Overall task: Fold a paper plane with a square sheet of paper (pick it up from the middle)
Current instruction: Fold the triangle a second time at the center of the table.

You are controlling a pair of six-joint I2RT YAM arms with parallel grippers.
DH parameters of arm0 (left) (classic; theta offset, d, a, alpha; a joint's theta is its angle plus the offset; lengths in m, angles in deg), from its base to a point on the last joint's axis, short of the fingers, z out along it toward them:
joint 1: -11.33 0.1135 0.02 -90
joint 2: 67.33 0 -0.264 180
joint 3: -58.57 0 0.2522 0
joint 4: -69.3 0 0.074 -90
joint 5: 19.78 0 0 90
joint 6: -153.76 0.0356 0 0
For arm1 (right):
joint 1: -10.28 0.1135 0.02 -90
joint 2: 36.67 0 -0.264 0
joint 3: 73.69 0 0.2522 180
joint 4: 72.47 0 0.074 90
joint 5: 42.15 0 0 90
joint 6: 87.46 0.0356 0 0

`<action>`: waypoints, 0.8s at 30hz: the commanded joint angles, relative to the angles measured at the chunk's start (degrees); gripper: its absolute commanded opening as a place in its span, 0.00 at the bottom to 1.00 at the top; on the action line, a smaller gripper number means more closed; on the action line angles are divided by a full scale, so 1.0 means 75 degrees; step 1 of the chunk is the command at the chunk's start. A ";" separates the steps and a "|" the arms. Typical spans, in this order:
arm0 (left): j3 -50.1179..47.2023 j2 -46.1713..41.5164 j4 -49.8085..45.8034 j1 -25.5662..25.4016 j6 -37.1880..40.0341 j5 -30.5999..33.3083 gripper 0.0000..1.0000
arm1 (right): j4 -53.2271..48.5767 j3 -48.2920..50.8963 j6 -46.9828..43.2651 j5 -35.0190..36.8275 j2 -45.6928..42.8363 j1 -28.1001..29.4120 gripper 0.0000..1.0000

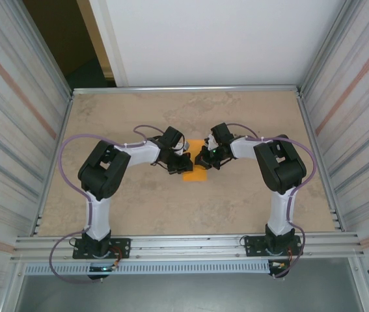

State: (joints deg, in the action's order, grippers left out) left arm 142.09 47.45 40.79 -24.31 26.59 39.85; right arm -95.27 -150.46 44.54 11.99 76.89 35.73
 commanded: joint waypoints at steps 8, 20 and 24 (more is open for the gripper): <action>-0.0444 -0.0161 -0.1188 -0.0065 0.1119 0.0220 0.06 | -0.0927 0.0221 0.0283 0.1251 0.0811 -0.0195 0.00; -0.1553 -0.1187 -0.2171 0.0157 0.1587 0.0645 0.04 | -0.0975 0.0143 0.0225 0.1215 0.0786 -0.0239 0.00; -0.1514 -0.1719 -0.1892 0.0342 0.1381 0.0550 0.05 | -0.0899 -0.0009 0.0182 0.1025 0.0695 -0.0209 0.00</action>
State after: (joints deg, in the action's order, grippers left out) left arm 131.64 37.63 31.66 -22.76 36.95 42.15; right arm -96.67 -151.57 45.57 10.44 77.67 35.01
